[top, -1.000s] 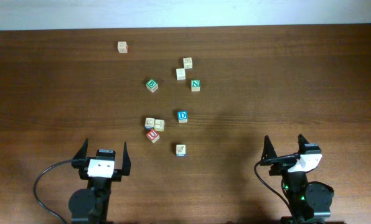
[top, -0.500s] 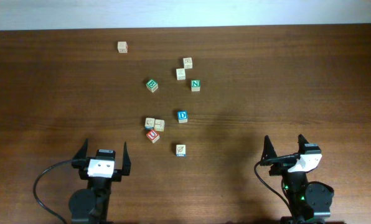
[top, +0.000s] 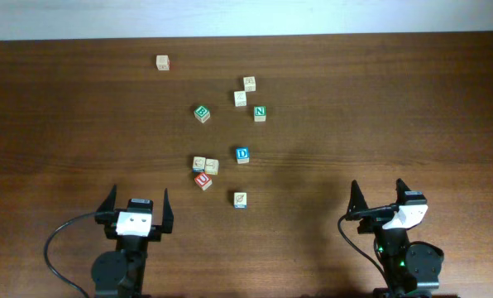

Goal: Rotate 5 blocks

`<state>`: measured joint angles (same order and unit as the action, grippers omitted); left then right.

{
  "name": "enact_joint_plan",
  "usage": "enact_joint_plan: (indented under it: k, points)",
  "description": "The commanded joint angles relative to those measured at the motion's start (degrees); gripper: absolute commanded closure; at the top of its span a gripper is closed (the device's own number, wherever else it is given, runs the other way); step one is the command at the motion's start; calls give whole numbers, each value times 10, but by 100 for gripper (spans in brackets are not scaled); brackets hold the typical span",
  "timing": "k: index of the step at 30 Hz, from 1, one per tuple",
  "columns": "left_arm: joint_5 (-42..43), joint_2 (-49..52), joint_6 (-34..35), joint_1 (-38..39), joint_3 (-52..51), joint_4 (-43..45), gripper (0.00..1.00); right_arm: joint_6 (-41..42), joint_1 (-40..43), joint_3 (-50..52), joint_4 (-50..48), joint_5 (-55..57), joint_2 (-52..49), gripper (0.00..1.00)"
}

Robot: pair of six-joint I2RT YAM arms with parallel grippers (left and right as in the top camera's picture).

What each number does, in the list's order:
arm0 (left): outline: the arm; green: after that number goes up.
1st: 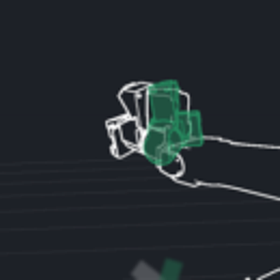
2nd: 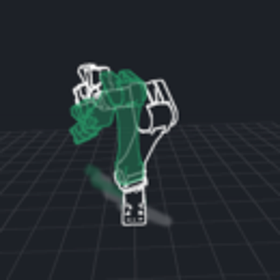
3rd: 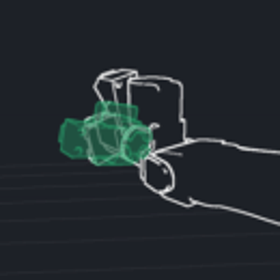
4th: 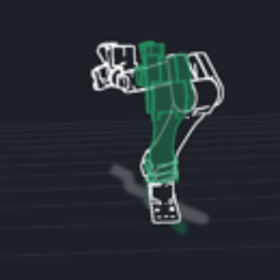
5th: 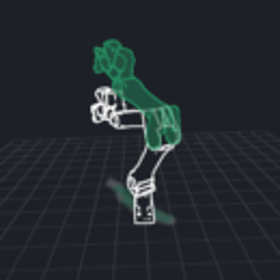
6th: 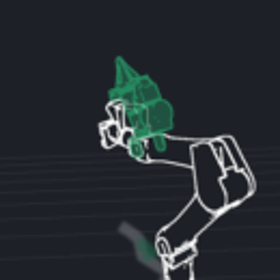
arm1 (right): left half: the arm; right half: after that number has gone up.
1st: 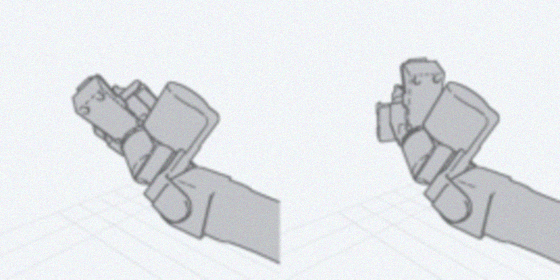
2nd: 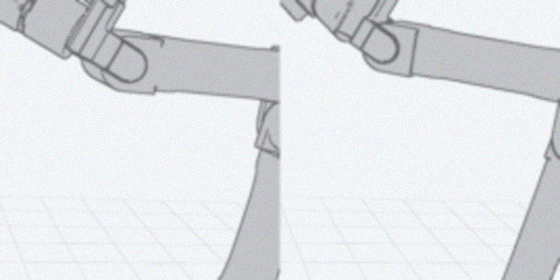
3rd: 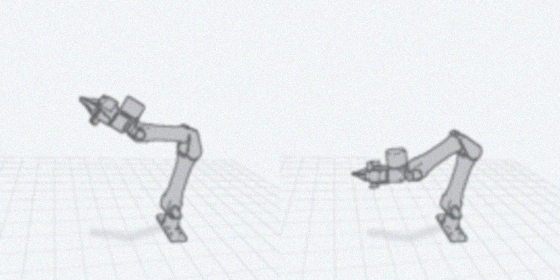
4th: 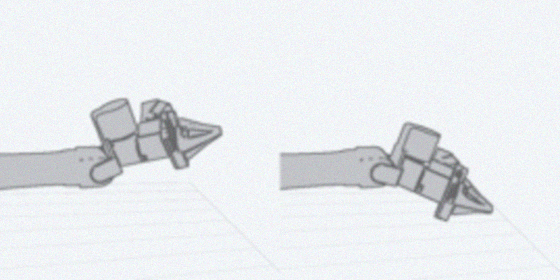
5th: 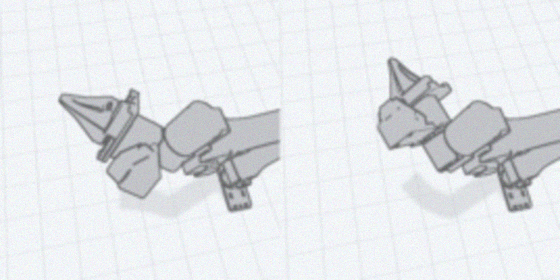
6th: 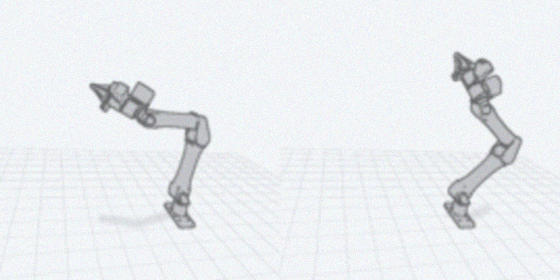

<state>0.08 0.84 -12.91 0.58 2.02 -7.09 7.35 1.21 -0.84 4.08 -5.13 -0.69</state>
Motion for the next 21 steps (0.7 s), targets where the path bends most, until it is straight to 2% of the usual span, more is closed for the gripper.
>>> enact_joint_plan:
  k: [1,6,9,15,21]
  points:
    - [-15,-5,-9,-2,-4,2,1,2,3,5,-16,-41,5,2]
    - [2,-5,31,-2,-2,52,1,17,3,-21,-23,-81,-6,2]
    - [3,0,43,-2,28,32,1,21,3,-61,-12,-110,-38,2]
    - [4,80,43,-2,154,-61,1,21,3,-190,30,-173,-185,2]
    - [27,222,43,-2,300,-135,1,21,3,-353,112,-261,-376,2]
